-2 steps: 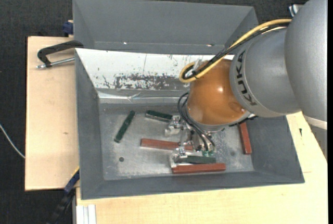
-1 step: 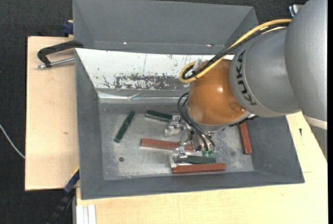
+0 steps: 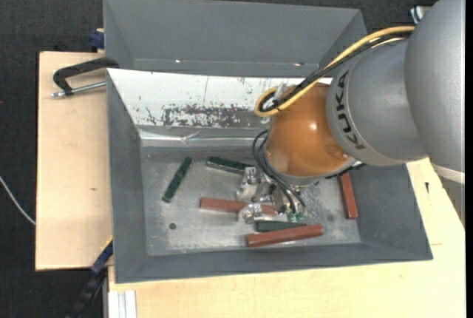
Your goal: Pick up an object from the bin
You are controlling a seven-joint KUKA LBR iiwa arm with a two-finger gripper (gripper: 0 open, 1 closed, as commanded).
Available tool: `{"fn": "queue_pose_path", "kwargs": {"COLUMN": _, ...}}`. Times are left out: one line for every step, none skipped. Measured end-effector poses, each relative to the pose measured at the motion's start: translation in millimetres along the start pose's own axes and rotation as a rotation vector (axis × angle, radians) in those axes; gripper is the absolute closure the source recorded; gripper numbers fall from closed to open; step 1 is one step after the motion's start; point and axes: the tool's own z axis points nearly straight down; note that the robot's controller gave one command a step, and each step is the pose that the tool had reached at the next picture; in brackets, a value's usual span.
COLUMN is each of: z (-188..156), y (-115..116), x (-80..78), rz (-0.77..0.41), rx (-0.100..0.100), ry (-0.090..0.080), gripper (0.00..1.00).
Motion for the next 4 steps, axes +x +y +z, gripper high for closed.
{"fn": "queue_pose_path", "kwargs": {"z": 0.4, "y": 0.1, "x": -0.9, "rz": 0.000, "rx": 0.001, "ry": -0.009, "gripper": 1.00}}
{"fn": "queue_pose_path", "kwargs": {"z": -3.1, "y": -0.1, "x": 1.3, "rz": -0.001, "rx": 0.002, "ry": -0.001, "gripper": 1.00}}
{"fn": "queue_pose_path", "kwargs": {"z": -20.8, "y": -0.2, "x": 3.7, "rz": 0.000, "rx": 0.004, "ry": 0.009, "gripper": 1.00}}
{"fn": "queue_pose_path", "kwargs": {"z": -50.2, "y": 0.0, "x": 1.7, "rz": 0.000, "rx": 0.003, "ry": 0.003, "gripper": 1.00}}
